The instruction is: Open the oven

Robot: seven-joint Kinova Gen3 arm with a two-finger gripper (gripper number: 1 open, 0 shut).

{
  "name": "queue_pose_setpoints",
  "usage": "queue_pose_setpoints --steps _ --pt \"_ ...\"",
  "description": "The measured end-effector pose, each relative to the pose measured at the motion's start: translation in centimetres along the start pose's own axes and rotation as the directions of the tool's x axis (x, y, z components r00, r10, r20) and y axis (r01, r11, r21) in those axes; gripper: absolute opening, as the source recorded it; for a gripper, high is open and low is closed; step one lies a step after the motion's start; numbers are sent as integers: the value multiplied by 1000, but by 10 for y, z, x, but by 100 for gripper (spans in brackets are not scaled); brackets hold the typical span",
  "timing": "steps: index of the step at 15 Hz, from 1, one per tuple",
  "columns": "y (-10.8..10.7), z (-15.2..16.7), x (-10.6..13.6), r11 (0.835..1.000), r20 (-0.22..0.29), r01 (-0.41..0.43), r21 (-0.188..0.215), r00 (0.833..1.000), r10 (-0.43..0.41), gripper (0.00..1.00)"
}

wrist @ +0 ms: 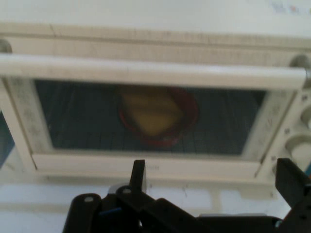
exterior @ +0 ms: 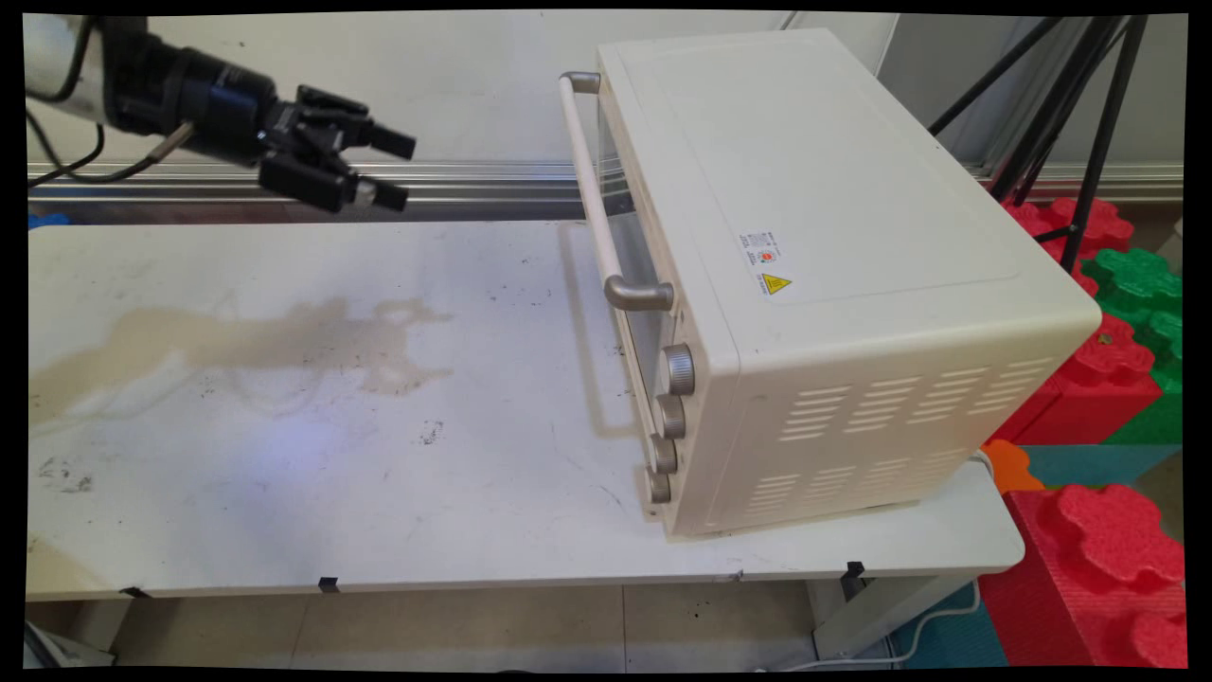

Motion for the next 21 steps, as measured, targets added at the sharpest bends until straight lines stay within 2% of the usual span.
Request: queue_pose_setpoints --steps 7,14,15,21 --pt "-7 40 33 1000 -89 8 -6 996 -8 100" --pt "-6 78 49 1000 -112 -3 -15 994 2 100" --pt "-6 82 50 1000 -113 -6 -15 994 4 0" --pt "-5 101 53 1000 -106 -12 -24 994 9 0"
